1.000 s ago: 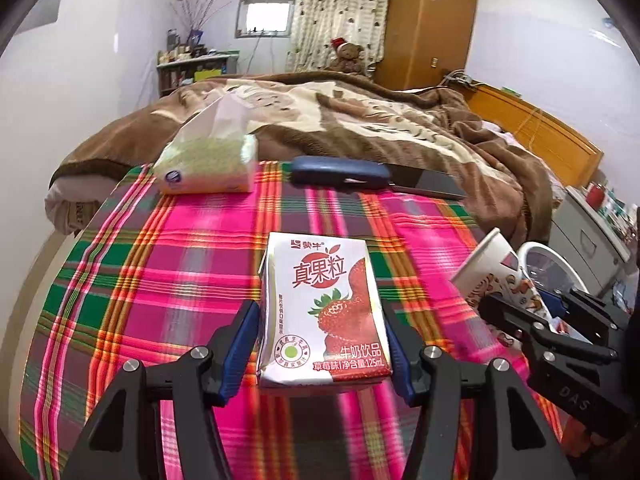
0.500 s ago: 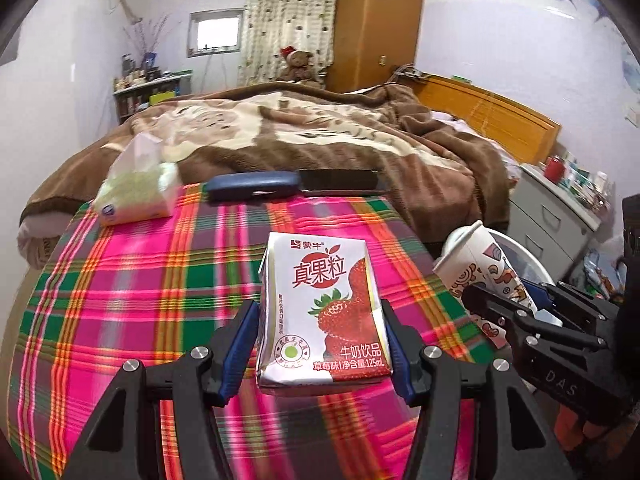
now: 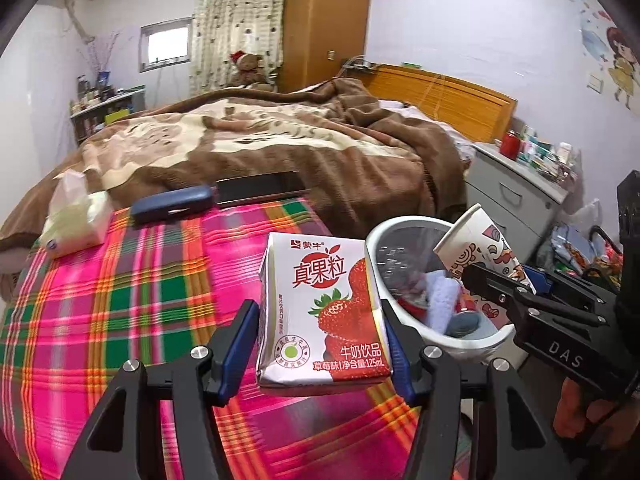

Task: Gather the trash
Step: 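Carry the paper cup with the right tool while the left tool carries the carton over the bin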

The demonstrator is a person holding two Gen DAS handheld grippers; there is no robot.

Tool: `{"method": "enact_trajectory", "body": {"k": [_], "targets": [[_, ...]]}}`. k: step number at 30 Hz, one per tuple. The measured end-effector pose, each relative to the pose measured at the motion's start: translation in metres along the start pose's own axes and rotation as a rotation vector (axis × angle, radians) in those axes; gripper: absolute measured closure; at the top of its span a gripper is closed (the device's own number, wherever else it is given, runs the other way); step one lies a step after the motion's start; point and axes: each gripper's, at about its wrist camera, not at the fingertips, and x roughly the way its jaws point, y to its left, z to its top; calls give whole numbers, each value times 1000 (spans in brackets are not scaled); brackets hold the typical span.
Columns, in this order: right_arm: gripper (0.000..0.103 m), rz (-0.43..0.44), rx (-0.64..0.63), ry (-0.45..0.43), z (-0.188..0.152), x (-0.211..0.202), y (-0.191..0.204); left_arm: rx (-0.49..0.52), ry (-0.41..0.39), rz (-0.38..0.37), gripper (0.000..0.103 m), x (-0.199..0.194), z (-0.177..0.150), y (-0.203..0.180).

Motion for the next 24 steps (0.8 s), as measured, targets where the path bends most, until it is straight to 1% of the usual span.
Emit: {"method": "enact_trajectory", "body": {"k": [4, 6, 8, 9, 12, 15, 17, 20, 22, 24], "targets": [[60, -40, 40, 5, 1, -2, -28, 26, 18, -53, 44, 14, 7, -25], [59, -66, 50, 14, 1, -2, -41, 34, 34, -92, 44, 25, 11, -39], [59, -93, 54, 25, 1, 1, -51, 54, 42, -94, 44, 33, 13, -50], [59, -103, 61, 27, 1, 2, -56, 59, 48, -109, 44, 39, 15, -56], [59, -98, 90, 51, 1, 8, -73, 53, 83, -147, 44, 56, 18, -68], [57, -119, 99, 71, 0, 13, -84, 66, 97, -142, 44, 70, 20, -78], [55, -119, 111, 80, -2, 15, -89, 60, 106, -155, 44, 78, 22, -84], [53, -107, 122, 109, -4, 22, -96, 84, 106, -161, 44, 89, 25, -93], [52, -99, 112, 117, -4, 26, -97, 80, 111, -162, 44, 97, 26, -95], [50, -87, 109, 124, -6, 29, -100, 67, 123, -168, 44, 106, 29, -96]]}}
